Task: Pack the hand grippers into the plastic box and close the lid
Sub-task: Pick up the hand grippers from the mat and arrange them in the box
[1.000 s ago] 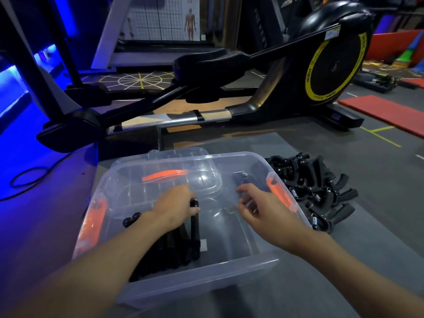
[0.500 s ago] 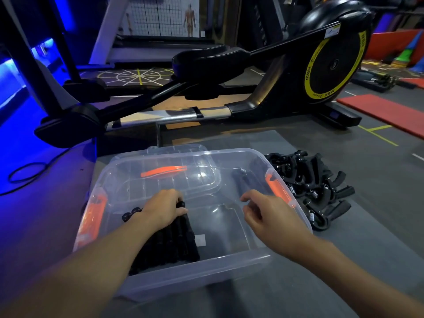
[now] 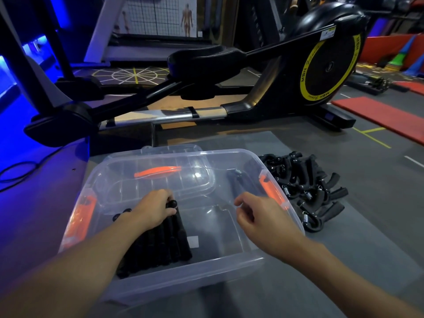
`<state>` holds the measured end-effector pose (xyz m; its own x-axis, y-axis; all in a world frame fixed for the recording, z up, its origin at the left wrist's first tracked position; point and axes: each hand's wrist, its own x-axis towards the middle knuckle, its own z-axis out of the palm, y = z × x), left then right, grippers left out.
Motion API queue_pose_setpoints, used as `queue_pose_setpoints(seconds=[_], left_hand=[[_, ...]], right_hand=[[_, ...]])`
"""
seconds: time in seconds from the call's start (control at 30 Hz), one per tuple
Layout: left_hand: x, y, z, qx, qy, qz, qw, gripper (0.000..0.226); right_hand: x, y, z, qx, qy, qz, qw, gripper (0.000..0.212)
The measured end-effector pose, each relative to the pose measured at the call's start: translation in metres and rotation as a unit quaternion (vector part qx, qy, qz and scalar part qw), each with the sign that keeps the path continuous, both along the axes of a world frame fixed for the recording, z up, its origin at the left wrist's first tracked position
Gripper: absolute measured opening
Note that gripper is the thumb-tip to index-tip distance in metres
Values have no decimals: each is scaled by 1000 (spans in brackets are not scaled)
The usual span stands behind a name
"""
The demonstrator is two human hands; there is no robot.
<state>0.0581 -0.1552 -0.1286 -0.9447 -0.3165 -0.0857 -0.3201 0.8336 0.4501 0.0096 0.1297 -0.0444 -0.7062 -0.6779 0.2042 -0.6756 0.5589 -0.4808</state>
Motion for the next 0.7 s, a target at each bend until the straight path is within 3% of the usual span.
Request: queue_pose_setpoints(seconds=[0.7], left_hand=[[4, -4, 0, 13, -23, -31, 999, 14]], right_hand=[[2, 1, 2, 3, -16, -6, 1000, 15]])
